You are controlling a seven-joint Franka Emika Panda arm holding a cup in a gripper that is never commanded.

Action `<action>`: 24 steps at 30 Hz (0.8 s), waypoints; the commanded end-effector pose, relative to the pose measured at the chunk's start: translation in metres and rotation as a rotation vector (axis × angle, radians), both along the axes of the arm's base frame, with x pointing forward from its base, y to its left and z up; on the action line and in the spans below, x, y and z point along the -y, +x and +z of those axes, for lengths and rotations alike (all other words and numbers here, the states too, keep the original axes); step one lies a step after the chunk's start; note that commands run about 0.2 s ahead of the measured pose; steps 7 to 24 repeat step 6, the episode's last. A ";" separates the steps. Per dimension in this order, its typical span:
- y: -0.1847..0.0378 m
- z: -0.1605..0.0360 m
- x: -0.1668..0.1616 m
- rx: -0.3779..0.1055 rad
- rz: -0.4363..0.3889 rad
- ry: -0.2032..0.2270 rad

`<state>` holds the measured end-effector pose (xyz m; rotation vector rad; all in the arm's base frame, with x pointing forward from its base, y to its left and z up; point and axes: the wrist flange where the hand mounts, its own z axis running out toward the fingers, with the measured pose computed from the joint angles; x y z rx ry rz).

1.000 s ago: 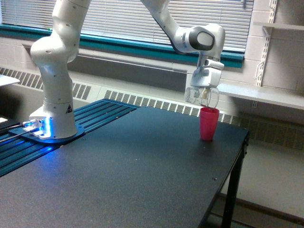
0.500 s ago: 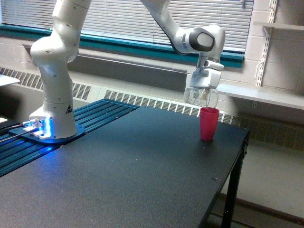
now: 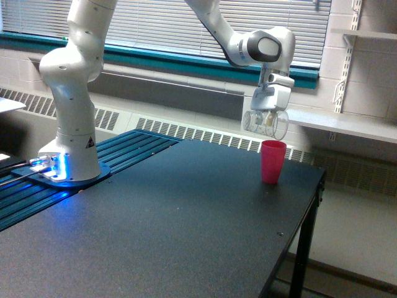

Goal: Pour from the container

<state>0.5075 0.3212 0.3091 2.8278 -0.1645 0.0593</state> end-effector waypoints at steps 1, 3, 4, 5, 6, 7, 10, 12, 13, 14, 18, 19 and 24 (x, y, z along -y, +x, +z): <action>0.002 0.022 -0.006 0.042 0.002 0.034; 0.000 0.023 -0.007 0.049 0.009 0.040; 0.001 0.025 -0.007 0.057 0.012 0.042; 0.001 0.026 -0.007 0.062 0.013 0.042; 0.001 0.027 -0.007 0.062 0.013 0.043; 0.001 0.027 -0.007 0.062 0.013 0.043; 0.001 0.027 -0.007 0.062 0.013 0.043; 0.001 0.027 -0.007 0.062 0.013 0.043; 0.001 0.027 -0.007 0.062 0.013 0.043; 0.001 0.027 -0.007 0.062 0.013 0.043; 0.001 0.027 -0.007 0.062 0.013 0.043; 0.001 0.027 -0.007 0.062 0.013 0.043; 0.001 0.027 -0.007 0.062 0.013 0.043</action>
